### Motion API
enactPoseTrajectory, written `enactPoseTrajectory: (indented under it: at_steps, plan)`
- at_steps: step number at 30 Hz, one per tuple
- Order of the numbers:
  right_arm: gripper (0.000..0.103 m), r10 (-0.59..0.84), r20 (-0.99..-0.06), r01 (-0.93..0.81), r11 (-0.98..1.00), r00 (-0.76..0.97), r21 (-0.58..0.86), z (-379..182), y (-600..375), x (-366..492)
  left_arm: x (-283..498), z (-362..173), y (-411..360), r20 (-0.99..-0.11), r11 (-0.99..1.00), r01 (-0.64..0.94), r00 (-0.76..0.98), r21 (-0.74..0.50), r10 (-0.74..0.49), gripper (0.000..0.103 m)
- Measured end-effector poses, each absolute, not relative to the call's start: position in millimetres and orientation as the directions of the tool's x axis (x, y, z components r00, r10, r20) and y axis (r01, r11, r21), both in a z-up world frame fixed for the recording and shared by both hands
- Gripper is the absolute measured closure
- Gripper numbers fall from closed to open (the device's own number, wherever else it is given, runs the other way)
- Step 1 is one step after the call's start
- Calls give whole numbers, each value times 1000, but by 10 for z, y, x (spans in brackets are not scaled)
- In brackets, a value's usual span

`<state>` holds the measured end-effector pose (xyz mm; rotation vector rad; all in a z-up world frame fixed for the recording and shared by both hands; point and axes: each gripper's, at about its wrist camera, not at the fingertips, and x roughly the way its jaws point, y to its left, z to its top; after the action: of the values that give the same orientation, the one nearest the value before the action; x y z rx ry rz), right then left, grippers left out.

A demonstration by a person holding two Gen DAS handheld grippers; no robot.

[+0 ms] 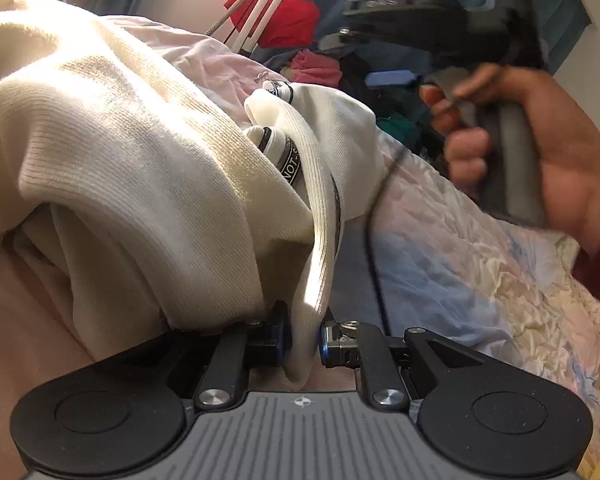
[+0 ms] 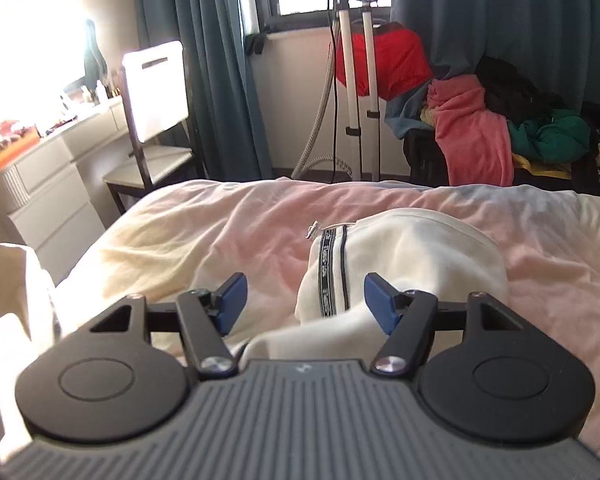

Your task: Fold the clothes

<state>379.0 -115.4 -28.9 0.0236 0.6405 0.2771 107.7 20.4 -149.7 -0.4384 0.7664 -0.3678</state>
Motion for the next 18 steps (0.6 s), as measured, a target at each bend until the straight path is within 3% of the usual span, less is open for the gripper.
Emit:
enactPoseTrajectory:
  at_steps: [5, 9, 10, 11, 16, 18]
  plan:
    - [38, 153, -714, -248, 968, 684, -30, -659, -656, 4749, 1112, -1575, 220, -544, 839, 211, 677, -502, -496, 87]
    - [39, 28, -749, -207, 967, 662, -147, -963, -511, 5106, 1098, -1599, 255, -505, 829, 247, 694, -501, -512, 87]
    - [47, 0, -743, -186, 968, 669, -167, -1004, -519, 5119, 1095, -1603, 261, -499, 829, 255, 697, -499, -515, 87]
    - [69, -28, -736, -164, 969, 676, -187, -1046, -527, 5133, 1093, -1606, 267, -493, 828, 261, 700, -496, -516, 87]
    - [91, -4, -657, -78, 992, 754, -95, -832, -801, 4951, 1066, -1606, 311, -469, 822, 284, 709, -494, -527, 88]
    - [93, -12, -604, -48, 995, 797, -83, -586, -970, 4771, 1046, -1574, 316, -467, 820, 283, 709, -498, -529, 88]
